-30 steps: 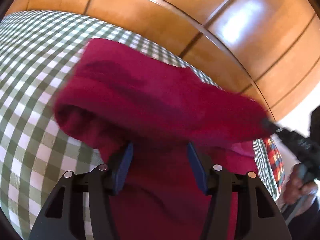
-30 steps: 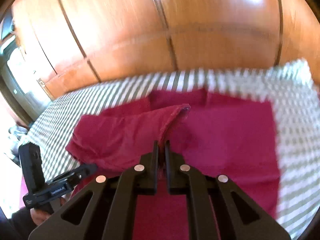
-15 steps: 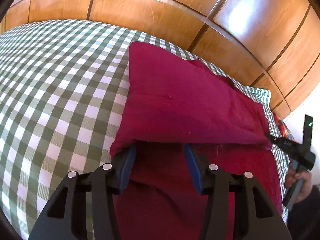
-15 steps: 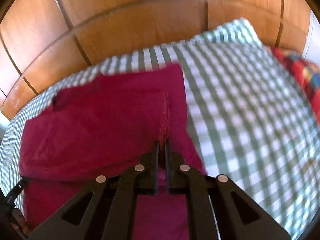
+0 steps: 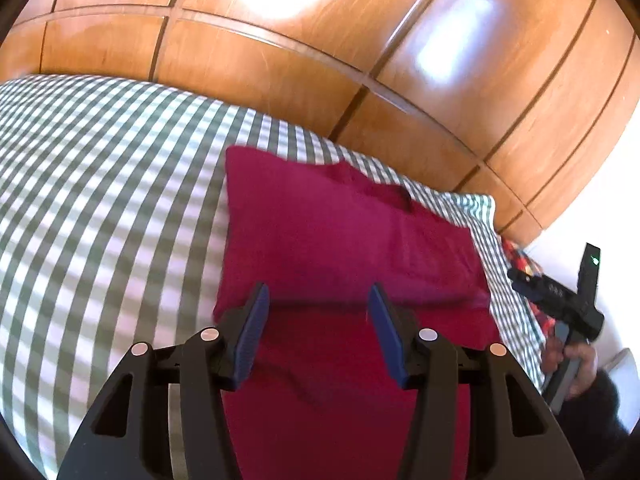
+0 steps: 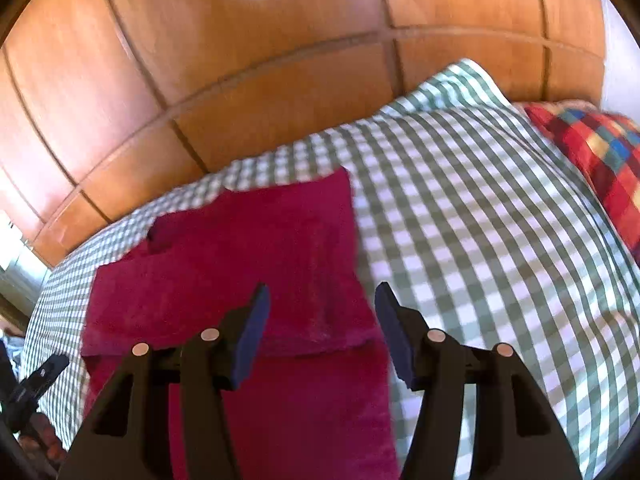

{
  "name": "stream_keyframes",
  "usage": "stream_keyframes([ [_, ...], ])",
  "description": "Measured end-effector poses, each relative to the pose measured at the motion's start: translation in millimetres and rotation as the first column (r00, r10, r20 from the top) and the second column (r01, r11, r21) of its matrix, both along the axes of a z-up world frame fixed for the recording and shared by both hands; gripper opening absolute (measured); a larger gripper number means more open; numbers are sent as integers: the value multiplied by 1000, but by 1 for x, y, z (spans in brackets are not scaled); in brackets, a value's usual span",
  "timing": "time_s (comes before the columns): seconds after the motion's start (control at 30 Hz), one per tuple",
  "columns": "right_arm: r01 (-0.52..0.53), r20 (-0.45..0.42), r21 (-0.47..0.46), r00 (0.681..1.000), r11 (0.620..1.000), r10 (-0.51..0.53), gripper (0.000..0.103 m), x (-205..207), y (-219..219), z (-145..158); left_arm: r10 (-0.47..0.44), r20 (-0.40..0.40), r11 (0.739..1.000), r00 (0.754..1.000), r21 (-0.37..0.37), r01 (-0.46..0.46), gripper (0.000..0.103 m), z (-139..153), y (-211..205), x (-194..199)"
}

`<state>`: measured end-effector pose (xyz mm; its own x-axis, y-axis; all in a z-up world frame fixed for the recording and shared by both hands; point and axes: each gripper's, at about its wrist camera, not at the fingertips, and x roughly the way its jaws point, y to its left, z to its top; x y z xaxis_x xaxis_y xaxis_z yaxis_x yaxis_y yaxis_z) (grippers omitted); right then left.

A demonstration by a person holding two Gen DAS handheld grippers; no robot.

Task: Fold small clothes
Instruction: 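Grasp the folded side with the right gripper while the left gripper folds the hem upward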

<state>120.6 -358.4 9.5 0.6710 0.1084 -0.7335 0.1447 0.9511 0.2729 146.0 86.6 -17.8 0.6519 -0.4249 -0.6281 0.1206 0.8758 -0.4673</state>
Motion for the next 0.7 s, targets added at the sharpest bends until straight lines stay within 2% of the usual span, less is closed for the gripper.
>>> stream_keyframes([
  [0.1,-60,-7,-23,998,998,60,55,24,32,-5,0,15,1000,1000,13,0,51,2,-16,21],
  [0.17,-70,-32,-53,997,996,69,54,38,44,-18,-14,15,998,1000,64,13,58,-4,-26,33],
  [0.2,-72,-56,-87,996,994,67,54,45,49,-29,-15,-9,993,1000,116,16,65,-13,-31,41],
  [0.27,-64,-121,-150,992,987,46,56,50,51,-56,-7,-94,986,996,166,23,65,-37,-33,49],
  [0.3,-74,-94,-162,994,984,60,56,46,51,-69,-12,-120,988,993,151,30,60,-47,-29,49],
  [0.33,-81,-42,-187,996,979,74,56,39,53,-71,-18,-96,991,995,132,31,60,-45,-25,45],
  [0.4,-80,-21,-200,997,977,77,56,33,54,-71,-23,-69,997,997,72,28,60,-37,-12,40],
  [0.5,-76,-15,-203,997,976,75,57,33,54,-72,29,-52,999,998,-42,-31,60,-25,20,44],
  [0.6,-75,-9,-199,997,977,74,57,31,54,-72,91,-94,987,991,-127,-103,70,-25,52,64],
  [0.7,-74,-6,-200,997,977,74,58,30,55,-71,102,-151,976,983,-175,-128,70,-33,69,92],
])
